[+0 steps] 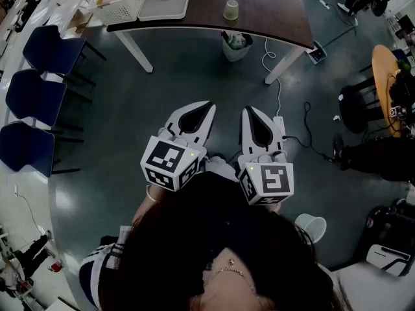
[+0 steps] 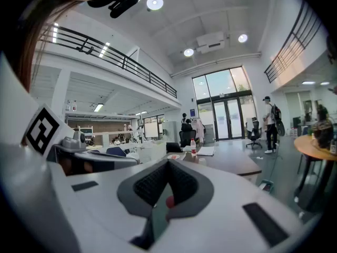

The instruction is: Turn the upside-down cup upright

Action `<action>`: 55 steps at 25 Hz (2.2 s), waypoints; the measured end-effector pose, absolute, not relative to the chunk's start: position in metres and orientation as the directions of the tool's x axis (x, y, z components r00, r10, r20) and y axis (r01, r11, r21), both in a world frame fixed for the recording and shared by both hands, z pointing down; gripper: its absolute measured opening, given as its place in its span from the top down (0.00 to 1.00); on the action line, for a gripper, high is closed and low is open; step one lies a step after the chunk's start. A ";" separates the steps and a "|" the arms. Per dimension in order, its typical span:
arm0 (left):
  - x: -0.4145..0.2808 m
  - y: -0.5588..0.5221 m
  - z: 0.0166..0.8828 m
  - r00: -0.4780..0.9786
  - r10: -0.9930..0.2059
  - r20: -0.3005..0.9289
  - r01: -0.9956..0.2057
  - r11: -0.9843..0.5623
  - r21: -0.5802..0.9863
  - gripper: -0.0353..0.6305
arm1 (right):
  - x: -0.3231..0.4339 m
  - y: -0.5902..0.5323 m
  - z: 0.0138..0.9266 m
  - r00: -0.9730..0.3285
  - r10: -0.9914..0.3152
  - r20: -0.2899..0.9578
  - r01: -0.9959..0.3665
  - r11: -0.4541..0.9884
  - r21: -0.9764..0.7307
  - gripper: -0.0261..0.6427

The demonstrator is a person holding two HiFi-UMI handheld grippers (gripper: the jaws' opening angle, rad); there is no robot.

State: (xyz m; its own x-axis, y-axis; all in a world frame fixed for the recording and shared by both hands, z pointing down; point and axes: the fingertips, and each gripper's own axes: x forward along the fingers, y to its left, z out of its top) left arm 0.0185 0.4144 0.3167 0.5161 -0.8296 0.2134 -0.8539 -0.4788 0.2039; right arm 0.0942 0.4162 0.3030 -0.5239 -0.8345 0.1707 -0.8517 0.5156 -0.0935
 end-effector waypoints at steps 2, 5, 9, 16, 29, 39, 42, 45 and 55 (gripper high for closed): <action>0.020 0.413 0.317 0.520 -0.826 0.218 -0.852 -0.482 0.204 0.94 | 0.095 0.415 0.303 -0.523 -0.836 0.170 -0.853 0.513 -0.098 0.94; 0.022 0.411 0.318 0.523 -0.823 0.223 -0.850 -0.485 0.204 0.94 | 0.096 0.412 0.303 -0.522 -0.836 0.170 -0.853 0.512 -0.101 0.94; 0.028 0.407 0.320 0.527 -0.818 0.231 -0.848 -0.487 0.209 0.94 | 0.101 0.409 0.303 -0.529 -0.833 0.160 -0.849 0.519 -0.102 0.94; 0.037 0.395 0.322 0.507 -0.830 0.233 -0.860 -0.468 0.204 0.94 | 0.114 0.398 0.303 -0.532 -0.834 0.145 -0.847 0.525 -0.086 0.93; 0.041 0.372 0.335 0.461 -0.851 0.253 -0.885 -0.420 0.200 0.94 | 0.117 0.365 0.317 -0.582 -0.799 0.152 -0.813 0.574 -0.094 0.93; 0.019 0.281 0.338 0.488 -0.836 0.250 -0.871 -0.450 0.196 0.95 | 0.090 0.284 0.320 -0.573 -0.805 0.152 -0.819 0.566 -0.087 0.93; 0.008 0.247 0.331 0.504 -0.831 0.234 -0.862 -0.469 0.192 0.94 | 0.080 0.254 0.315 -0.558 -0.817 0.142 -0.829 0.553 -0.077 0.93; 0.000 0.220 0.325 0.521 -0.826 0.217 -0.852 -0.489 0.187 0.95 | 0.074 0.227 0.309 -0.540 -0.832 0.127 -0.842 0.535 -0.075 0.93; -0.021 0.163 0.325 0.568 -0.798 0.203 -0.822 -0.537 0.192 0.94 | 0.051 0.174 0.303 -0.496 -0.860 0.119 -0.869 0.490 -0.077 0.94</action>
State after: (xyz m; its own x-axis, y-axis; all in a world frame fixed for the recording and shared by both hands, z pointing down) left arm -0.0214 0.1628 0.3251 0.5682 -0.7975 0.2030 -0.8217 -0.5365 0.1921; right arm 0.0513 0.1736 0.3035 -0.4956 -0.8604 0.1188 -0.8685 0.4897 -0.0768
